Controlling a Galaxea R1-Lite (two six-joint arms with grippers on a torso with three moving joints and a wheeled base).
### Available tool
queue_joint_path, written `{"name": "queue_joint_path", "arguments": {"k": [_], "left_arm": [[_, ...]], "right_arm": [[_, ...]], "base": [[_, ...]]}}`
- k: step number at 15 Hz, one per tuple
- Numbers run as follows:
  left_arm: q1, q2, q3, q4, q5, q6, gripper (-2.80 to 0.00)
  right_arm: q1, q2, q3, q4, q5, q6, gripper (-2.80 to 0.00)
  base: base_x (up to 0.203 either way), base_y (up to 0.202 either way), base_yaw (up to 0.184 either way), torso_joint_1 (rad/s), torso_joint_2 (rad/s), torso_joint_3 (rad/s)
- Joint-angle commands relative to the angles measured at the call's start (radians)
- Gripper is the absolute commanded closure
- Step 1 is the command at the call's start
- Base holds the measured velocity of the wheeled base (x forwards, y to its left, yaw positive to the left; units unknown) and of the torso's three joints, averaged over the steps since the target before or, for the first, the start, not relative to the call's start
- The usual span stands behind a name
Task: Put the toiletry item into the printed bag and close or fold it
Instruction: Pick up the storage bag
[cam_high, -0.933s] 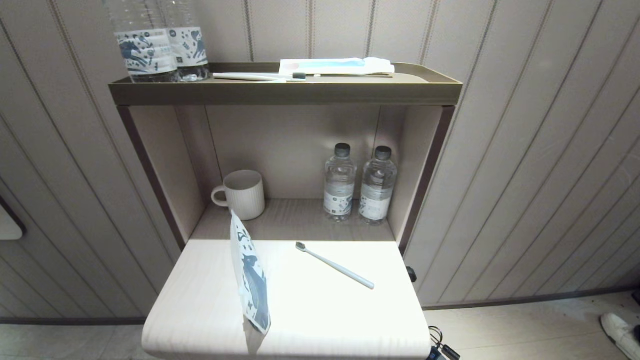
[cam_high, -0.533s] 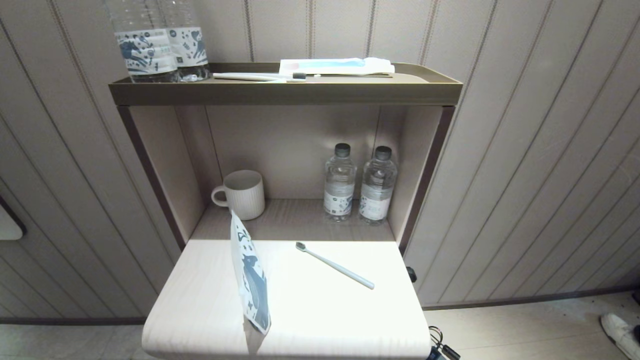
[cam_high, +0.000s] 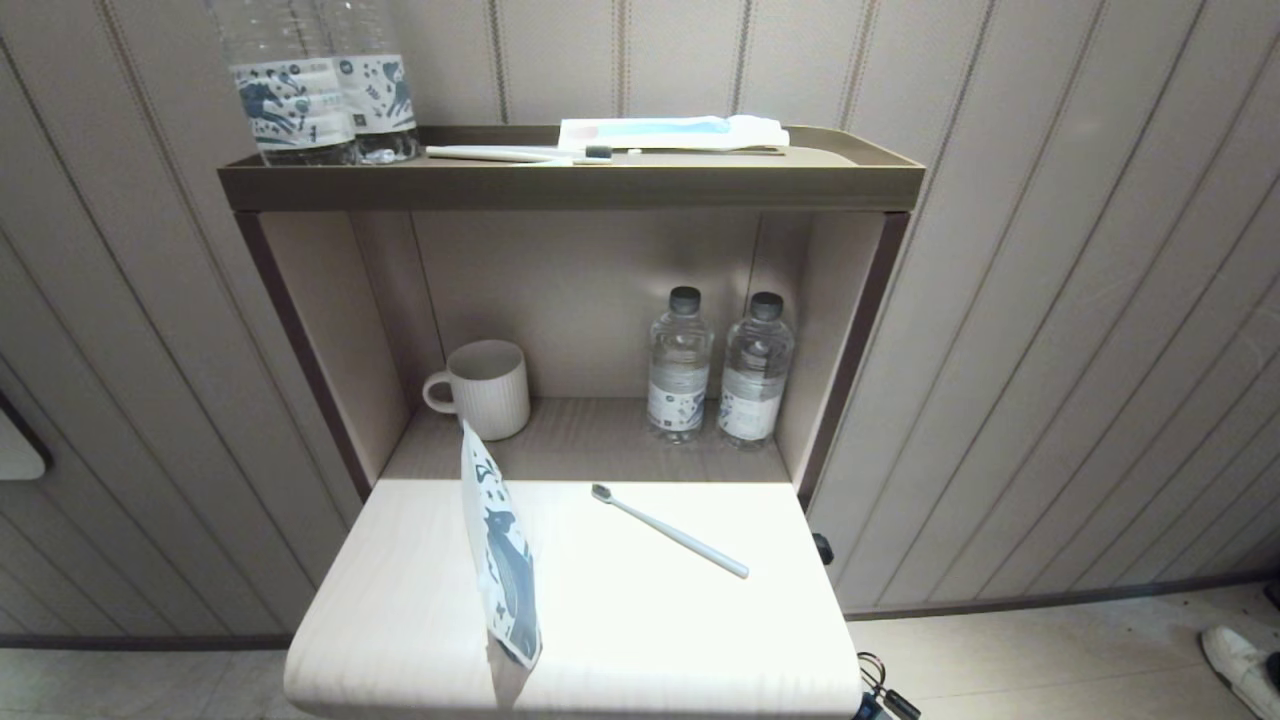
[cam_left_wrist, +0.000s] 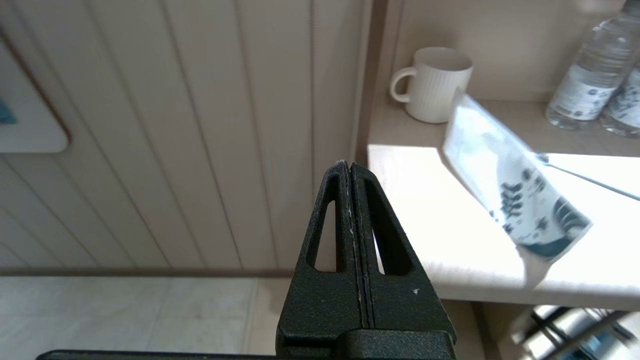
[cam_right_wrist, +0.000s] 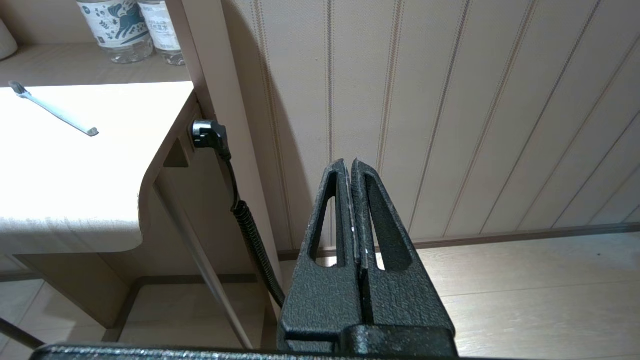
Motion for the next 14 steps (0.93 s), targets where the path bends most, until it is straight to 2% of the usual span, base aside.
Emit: {"name": "queue_joint_path", "arguments": {"k": [1, 3, 4, 5, 6, 8, 9, 10, 11, 12, 13, 14], "left_arm": [[0.0, 0.264, -0.119, 0.01, -0.012, 0.0, 0.0], [-0.027, 0.424, -0.301, 0.098, -0.055, 0.0, 0.0], [-0.07, 0.469, -0.394, 0.201, -0.08, -0.003, 0.0], [-0.144, 0.514, -0.475, 0.324, -0.099, -0.014, 0.0], [-0.225, 0.579, -0.54, 0.415, -0.113, -0.058, 0.0], [-0.329, 0.731, -0.626, 0.478, -0.113, -0.202, 0.0], [-0.413, 0.805, -0.662, 0.5, -0.102, -0.279, 0.0], [-0.502, 0.851, -0.682, 0.511, -0.07, -0.34, 0.0], [-0.59, 0.899, -0.699, 0.518, -0.002, -0.406, 0.0], [-0.645, 0.943, -0.714, 0.519, 0.105, -0.456, 0.0], [-0.668, 0.971, -0.72, 0.492, 0.182, -0.477, 0.0], [-0.674, 1.002, -0.714, 0.437, 0.232, -0.482, -2.8]], "right_arm": [[0.0, 0.001, 0.0, -0.002, 0.0, 0.0, 0.0], [0.0, 0.001, 0.0, -0.002, 0.0, 0.0, 0.0], [0.0, 0.001, 0.0, -0.002, 0.0, 0.0, 0.0], [0.0, 0.001, 0.0, -0.002, 0.0, 0.0, 0.0], [0.0, 0.001, 0.0, -0.002, 0.0, 0.0, 0.0], [0.0, 0.001, 0.0, -0.002, 0.0, 0.0, 0.0], [0.0, 0.001, 0.0, -0.002, 0.0, 0.0, 0.0], [0.0, 0.001, 0.0, -0.002, 0.0, 0.0, 0.0], [0.0, 0.001, 0.0, -0.002, 0.0, 0.0, 0.0], [0.0, 0.001, 0.0, -0.002, 0.0, 0.0, 0.0], [0.0, 0.001, 0.0, -0.002, 0.0, 0.0, 0.0], [0.0, 0.001, 0.0, -0.002, 0.0, 0.0, 0.0]], "base": [[0.0, 0.0, 0.0, 0.0, 0.0, 0.0], [0.0, 0.0, 0.0, 0.0, 0.0, 0.0], [0.0, 0.0, 0.0, 0.0, 0.0, 0.0], [0.0, 0.0, 0.0, 0.0, 0.0, 0.0], [0.0, 0.0, 0.0, 0.0, 0.0, 0.0], [0.0, 0.0, 0.0, 0.0, 0.0, 0.0], [0.0, 0.0, 0.0, 0.0, 0.0, 0.0], [0.0, 0.0, 0.0, 0.0, 0.0, 0.0], [0.0, 0.0, 0.0, 0.0, 0.0, 0.0], [0.0, 0.0, 0.0, 0.0, 0.0, 0.0], [0.0, 0.0, 0.0, 0.0, 0.0, 0.0], [0.0, 0.0, 0.0, 0.0, 0.0, 0.0]]}}
